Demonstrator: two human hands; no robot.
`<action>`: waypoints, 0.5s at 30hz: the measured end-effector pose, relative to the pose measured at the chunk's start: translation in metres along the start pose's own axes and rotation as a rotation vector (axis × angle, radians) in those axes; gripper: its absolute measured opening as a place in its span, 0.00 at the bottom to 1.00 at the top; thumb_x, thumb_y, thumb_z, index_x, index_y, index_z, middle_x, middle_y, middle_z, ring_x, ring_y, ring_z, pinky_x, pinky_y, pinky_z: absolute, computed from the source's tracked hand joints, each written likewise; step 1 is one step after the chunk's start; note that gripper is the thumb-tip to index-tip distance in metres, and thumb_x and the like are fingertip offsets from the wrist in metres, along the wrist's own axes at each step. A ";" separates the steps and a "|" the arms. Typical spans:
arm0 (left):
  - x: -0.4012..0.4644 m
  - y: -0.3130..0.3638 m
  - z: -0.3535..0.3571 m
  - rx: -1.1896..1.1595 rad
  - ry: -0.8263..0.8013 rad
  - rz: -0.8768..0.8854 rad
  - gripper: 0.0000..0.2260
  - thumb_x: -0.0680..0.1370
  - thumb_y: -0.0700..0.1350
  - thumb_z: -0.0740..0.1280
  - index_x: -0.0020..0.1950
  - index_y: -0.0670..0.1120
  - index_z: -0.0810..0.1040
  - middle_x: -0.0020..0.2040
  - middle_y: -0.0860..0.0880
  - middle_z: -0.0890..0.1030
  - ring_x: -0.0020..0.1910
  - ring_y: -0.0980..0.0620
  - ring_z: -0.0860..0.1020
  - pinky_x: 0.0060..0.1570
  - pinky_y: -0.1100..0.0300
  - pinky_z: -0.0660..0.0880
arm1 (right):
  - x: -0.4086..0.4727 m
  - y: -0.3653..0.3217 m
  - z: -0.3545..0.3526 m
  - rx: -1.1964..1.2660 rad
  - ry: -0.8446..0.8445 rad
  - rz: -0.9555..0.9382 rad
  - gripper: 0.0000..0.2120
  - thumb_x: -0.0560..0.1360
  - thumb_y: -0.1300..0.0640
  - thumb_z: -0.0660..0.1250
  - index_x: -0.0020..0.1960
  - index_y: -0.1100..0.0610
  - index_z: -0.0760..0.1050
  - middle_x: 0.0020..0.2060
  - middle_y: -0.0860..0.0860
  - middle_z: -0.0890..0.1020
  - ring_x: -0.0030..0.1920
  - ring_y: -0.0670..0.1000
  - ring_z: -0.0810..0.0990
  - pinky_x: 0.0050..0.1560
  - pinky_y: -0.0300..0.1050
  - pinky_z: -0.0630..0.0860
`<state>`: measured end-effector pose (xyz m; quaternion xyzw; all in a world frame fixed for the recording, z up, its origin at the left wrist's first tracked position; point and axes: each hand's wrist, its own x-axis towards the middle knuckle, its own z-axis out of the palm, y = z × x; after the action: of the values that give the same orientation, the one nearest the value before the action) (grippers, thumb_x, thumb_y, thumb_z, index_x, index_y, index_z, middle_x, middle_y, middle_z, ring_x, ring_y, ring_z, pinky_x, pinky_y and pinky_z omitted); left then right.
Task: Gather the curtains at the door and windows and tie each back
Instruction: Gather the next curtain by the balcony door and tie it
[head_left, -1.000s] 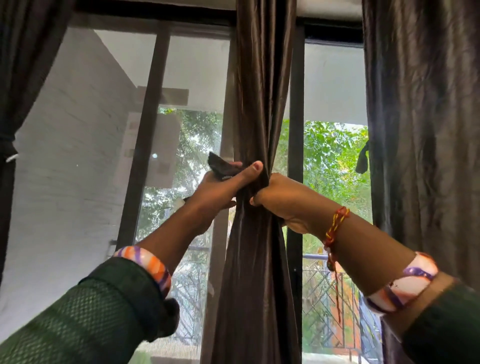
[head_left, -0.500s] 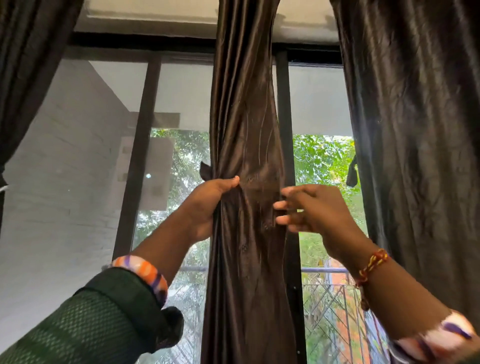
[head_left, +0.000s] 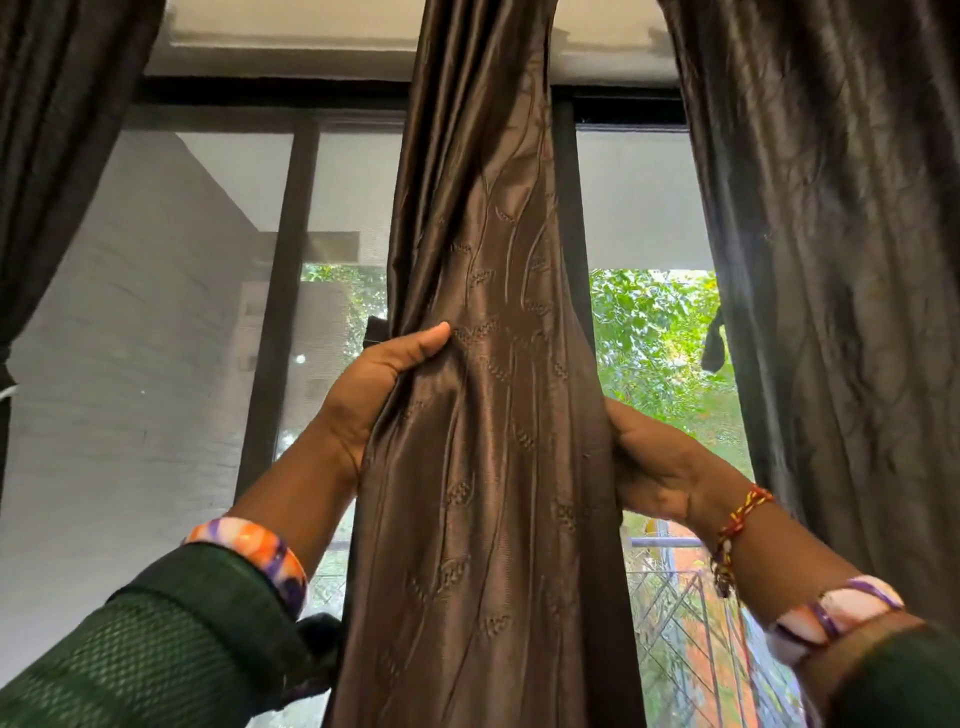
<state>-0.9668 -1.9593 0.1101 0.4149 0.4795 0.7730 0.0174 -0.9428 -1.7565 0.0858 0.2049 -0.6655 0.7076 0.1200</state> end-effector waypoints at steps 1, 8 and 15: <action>-0.001 0.002 -0.001 0.020 0.019 0.009 0.23 0.78 0.43 0.60 0.25 0.39 0.82 0.26 0.44 0.81 0.23 0.52 0.80 0.23 0.63 0.77 | -0.003 -0.001 -0.001 -0.059 -0.008 0.017 0.13 0.66 0.51 0.66 0.34 0.59 0.83 0.29 0.53 0.83 0.27 0.47 0.82 0.31 0.40 0.81; -0.004 0.003 -0.009 0.114 0.099 -0.070 0.12 0.78 0.44 0.61 0.41 0.38 0.76 0.26 0.44 0.81 0.22 0.51 0.79 0.24 0.62 0.78 | -0.022 -0.030 -0.023 -0.412 0.172 0.001 0.07 0.70 0.63 0.69 0.48 0.58 0.79 0.31 0.50 0.79 0.30 0.46 0.75 0.29 0.38 0.77; 0.006 -0.016 0.000 0.209 0.252 -0.159 0.12 0.76 0.48 0.66 0.48 0.38 0.78 0.33 0.41 0.82 0.25 0.49 0.80 0.24 0.61 0.78 | -0.035 -0.056 -0.008 -0.576 0.457 -0.311 0.10 0.69 0.72 0.69 0.50 0.70 0.76 0.35 0.58 0.79 0.31 0.49 0.76 0.28 0.33 0.77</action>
<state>-0.9770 -1.9481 0.1017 0.2752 0.5869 0.7610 -0.0248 -0.8884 -1.7406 0.1200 0.0986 -0.7540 0.4928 0.4231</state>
